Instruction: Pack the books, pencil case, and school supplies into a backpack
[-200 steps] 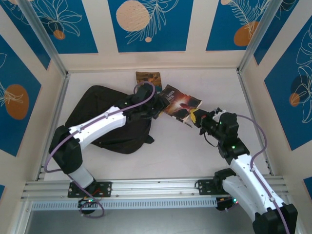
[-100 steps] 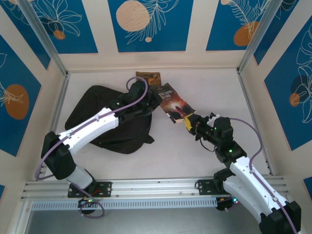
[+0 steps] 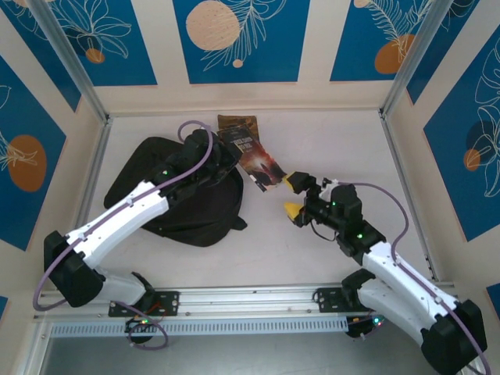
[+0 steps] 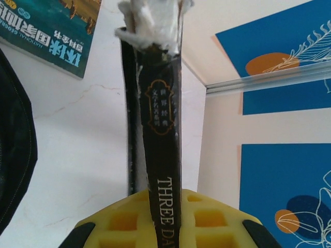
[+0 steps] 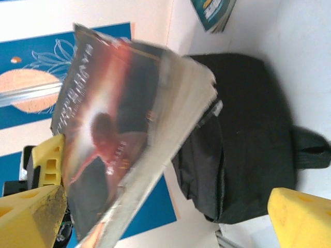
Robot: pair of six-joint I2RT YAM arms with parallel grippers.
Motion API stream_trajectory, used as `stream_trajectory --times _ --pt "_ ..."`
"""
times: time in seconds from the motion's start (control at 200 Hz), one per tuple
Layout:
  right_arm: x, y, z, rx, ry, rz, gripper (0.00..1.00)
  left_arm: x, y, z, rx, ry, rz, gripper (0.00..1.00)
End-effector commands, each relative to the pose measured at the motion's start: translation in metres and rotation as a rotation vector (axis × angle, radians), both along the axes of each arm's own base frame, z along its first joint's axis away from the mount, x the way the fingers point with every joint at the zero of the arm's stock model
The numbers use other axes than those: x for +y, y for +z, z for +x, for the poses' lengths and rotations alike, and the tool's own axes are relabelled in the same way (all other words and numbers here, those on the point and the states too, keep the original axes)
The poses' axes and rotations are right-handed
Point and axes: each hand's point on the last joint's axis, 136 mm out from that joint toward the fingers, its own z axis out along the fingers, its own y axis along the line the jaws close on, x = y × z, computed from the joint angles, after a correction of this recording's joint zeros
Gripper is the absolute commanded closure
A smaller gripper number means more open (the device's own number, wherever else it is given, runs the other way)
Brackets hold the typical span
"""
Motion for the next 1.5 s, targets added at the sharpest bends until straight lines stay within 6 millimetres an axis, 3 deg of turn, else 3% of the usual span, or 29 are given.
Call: stream_trajectory --times 0.0,0.08,0.185,0.285,0.455,0.605,0.775,0.8,0.87,0.9,1.02,1.17,1.33,1.495 --pt "0.022 0.047 0.009 -0.111 0.029 0.119 0.01 0.006 0.033 0.004 -0.093 0.028 -0.069 1.00" --pt "0.036 0.056 0.013 -0.124 0.048 0.150 0.01 0.006 0.033 0.003 -0.091 0.028 -0.086 1.00" --pt "0.048 0.053 0.019 -0.101 0.047 0.153 0.00 0.002 0.032 0.001 -0.086 0.016 -0.112 1.00" --pt "0.055 0.058 0.025 -0.125 0.035 0.165 0.06 -0.001 0.027 -0.001 -0.072 0.005 -0.121 1.00" --pt "0.045 0.069 0.033 -0.181 -0.018 0.119 0.32 0.006 0.015 -0.009 -0.055 0.006 -0.103 1.00" --pt "0.026 0.057 0.038 -0.172 -0.098 0.041 0.71 0.015 -0.006 -0.019 -0.026 0.004 -0.066 1.00" --pt "0.027 0.066 0.043 -0.219 -0.037 0.011 1.00 0.000 -0.024 -0.039 0.003 -0.130 -0.071 0.98" --pt "0.026 0.069 0.043 -0.238 -0.024 -0.004 1.00 0.001 -0.025 -0.042 0.004 -0.146 -0.056 0.90" --pt "0.022 0.077 0.039 -0.305 0.015 -0.060 1.00 0.014 -0.029 -0.050 0.000 -0.158 0.021 0.53" --pt "0.020 0.080 0.037 -0.344 0.038 -0.080 1.00 0.020 -0.027 -0.052 -0.013 -0.168 0.047 0.42" --pt "0.009 0.092 0.027 -0.468 0.122 -0.097 1.00 0.041 -0.019 -0.058 -0.061 -0.227 0.100 0.20" --pt "0.002 0.103 0.011 -0.575 0.253 -0.080 1.00 0.048 -0.014 -0.057 -0.080 -0.308 -0.001 0.15" --pt "0.003 0.121 -0.010 -0.672 0.330 -0.053 1.00 0.026 -0.006 -0.056 -0.119 -0.401 -0.156 0.10" --pt "0.006 0.124 -0.020 -0.695 0.358 -0.035 1.00 0.015 0.014 -0.051 -0.189 -0.429 -0.254 0.12"
